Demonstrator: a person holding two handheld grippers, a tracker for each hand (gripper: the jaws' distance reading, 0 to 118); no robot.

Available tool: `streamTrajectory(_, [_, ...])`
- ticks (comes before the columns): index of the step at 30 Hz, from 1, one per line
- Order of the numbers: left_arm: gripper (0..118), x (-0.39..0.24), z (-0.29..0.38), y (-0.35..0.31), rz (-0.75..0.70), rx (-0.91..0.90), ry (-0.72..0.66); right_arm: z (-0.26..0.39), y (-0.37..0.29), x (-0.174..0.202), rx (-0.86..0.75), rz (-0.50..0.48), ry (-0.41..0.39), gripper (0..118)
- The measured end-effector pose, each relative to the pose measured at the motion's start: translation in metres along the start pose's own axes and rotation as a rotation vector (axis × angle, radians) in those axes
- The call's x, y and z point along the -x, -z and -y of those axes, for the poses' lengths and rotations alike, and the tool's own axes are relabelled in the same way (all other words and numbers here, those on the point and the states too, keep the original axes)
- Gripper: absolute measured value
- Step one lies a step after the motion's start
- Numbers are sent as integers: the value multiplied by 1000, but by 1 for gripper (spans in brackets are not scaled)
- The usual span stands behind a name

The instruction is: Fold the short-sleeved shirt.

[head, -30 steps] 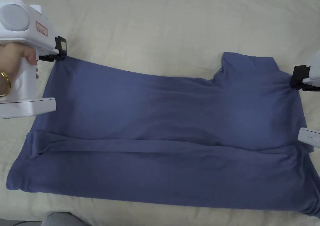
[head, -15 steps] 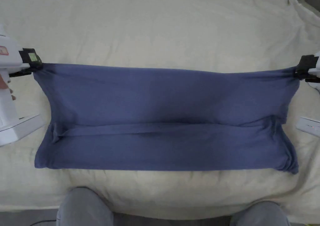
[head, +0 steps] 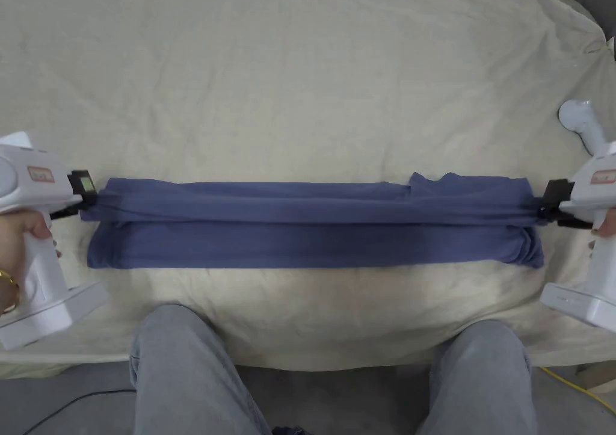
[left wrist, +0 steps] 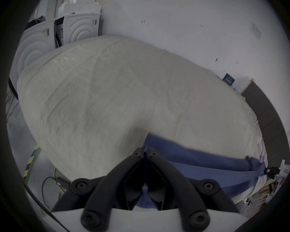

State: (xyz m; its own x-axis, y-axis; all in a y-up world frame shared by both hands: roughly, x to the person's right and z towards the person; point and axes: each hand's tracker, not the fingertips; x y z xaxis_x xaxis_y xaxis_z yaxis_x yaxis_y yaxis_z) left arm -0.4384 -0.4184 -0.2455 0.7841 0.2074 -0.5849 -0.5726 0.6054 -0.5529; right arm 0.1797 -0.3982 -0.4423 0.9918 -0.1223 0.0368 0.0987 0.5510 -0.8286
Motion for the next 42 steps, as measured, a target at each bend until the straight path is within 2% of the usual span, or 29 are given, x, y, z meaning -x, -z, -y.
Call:
streamTrajectory(6, [0,4,33,18,-83,66,33,26,20,-1,49,46,-6,1])
streamTrajectory(7, [4,3,39,18,-94,72,34,28,22,-1,52,47,-3,1])
streamTrajectory(8, [16,3,43,21,-100,76,33,29,23,-2,51,49,1,6])
streamTrajectory(11, [31,2,45,17,-168,38,53,30,16,0,37,67,-16,19])
streamTrajectory(13, [79,9,35,13,-201,50,44,25,11,-4,50,90,-73,72])
streamTrajectory(14, [102,12,29,8,-225,31,30,23,1,-5,26,96,-82,95])
streamTrajectory(15, [111,12,22,-2,-238,-22,15,19,-9,-6,-20,98,-101,96])
streamTrajectory(16, [112,13,13,-12,-223,-75,12,12,-19,-5,-60,107,-127,96])
streamTrajectory(20, [113,6,-24,-45,-101,-162,9,-15,-64,7,-234,117,-223,96])
streamTrajectory(25, [113,-25,-35,-80,10,-349,58,-19,-111,32,-497,2,-233,96])
streamTrajectory(29, [115,-53,-15,-97,-14,-487,148,4,-132,51,-663,-36,-254,97])
streamTrajectory(34, [111,-85,21,-111,-34,-624,301,37,-135,63,-775,-123,-242,97])
streamTrajectory(36, [102,-93,32,-115,16,-643,321,47,-134,68,-782,-121,-264,97])
streamTrajectory(37, [92,-96,37,-116,43,-644,323,53,-133,70,-787,-122,-277,94])
streamTrajectory(38, [76,-99,41,-117,59,-645,324,57,-132,71,-790,-123,-288,84])
streamTrajectory(41, [61,-104,48,-114,75,-637,326,69,-132,74,-782,-140,-294,70])
streamTrajectory(42, [44,-106,50,-113,83,-636,332,71,-131,75,-779,-139,-295,52])
